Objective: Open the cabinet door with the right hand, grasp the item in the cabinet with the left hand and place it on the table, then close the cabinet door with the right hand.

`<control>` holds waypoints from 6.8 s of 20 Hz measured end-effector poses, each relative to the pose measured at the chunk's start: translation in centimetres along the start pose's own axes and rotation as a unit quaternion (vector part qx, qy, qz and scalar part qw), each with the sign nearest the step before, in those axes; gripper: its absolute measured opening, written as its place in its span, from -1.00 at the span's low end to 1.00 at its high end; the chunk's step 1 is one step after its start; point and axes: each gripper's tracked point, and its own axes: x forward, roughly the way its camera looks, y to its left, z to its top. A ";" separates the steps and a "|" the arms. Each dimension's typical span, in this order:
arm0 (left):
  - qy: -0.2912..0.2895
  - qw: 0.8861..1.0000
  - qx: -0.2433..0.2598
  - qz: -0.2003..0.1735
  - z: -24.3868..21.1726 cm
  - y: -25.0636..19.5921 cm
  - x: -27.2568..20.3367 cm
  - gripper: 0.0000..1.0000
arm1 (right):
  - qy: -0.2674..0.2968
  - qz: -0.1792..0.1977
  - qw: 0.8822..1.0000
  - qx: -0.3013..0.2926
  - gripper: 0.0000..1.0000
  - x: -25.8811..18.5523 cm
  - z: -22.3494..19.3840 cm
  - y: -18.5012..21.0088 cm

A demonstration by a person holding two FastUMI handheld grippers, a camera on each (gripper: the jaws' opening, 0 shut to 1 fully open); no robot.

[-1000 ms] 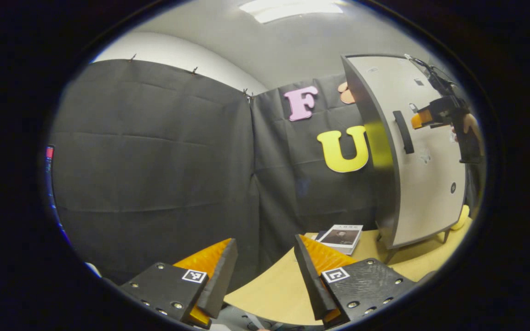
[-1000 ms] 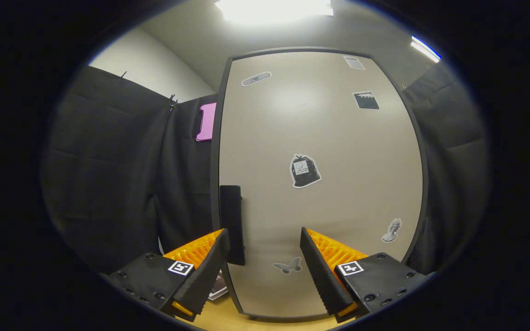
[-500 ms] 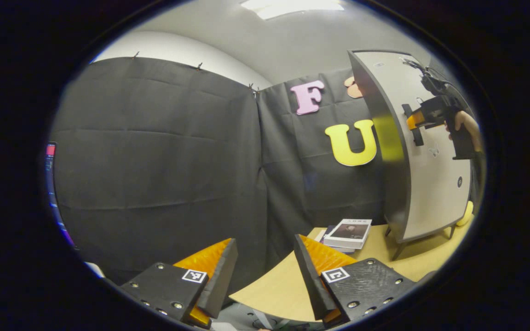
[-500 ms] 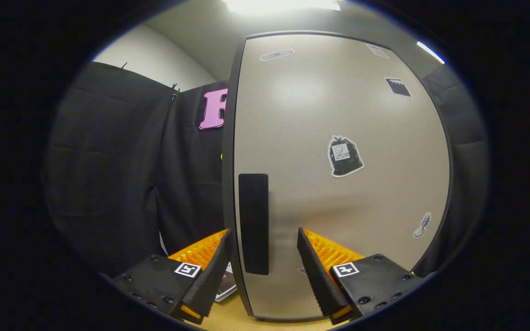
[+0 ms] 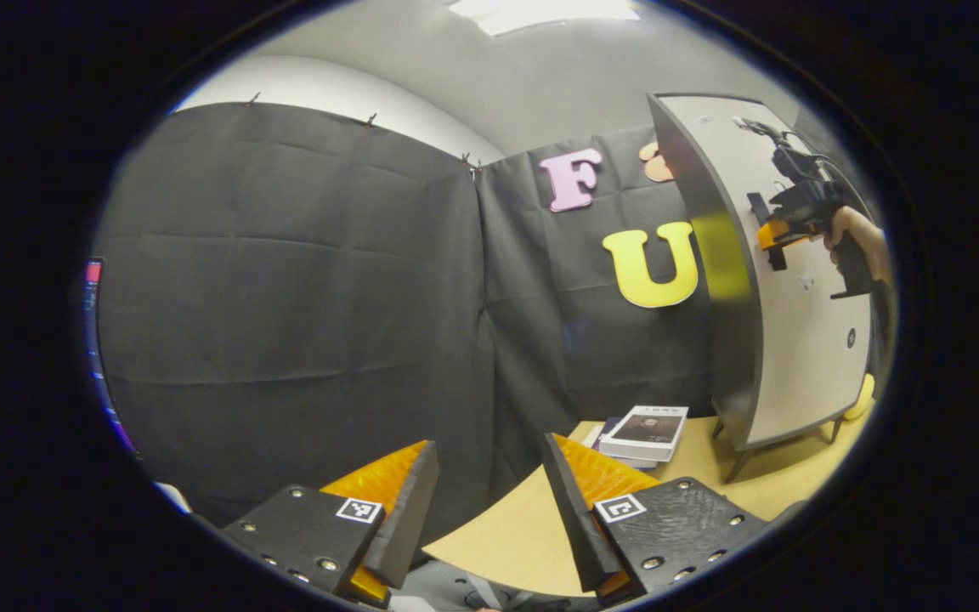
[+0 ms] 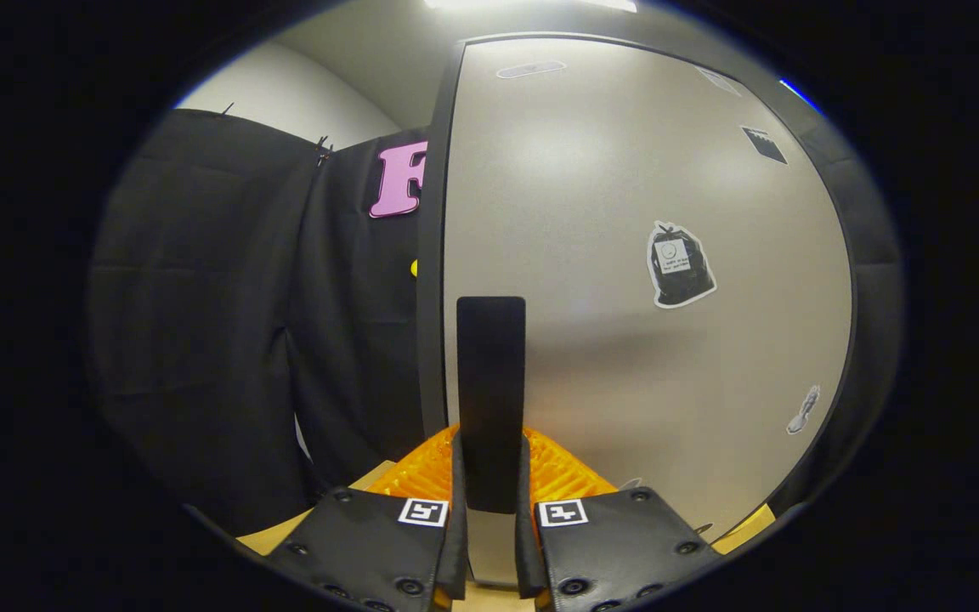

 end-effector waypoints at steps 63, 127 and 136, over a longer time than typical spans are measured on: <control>-0.073 0.964 -0.006 -0.257 8.8 -29.4 -5.1 0.51 | 0.016 0.165 0.986 -0.016 -0.88 -12.9 -0.6 -8.8; -0.115 0.939 -0.026 -0.322 17.4 -54.4 -3.8 0.49 | 0.030 -0.239 0.968 0.063 0.95 -21.9 -9.8 -32.1; -0.100 0.935 -0.032 -0.338 16.9 -58.3 3.5 0.51 | 0.035 -0.286 0.955 0.075 0.95 -19.7 -9.6 -31.9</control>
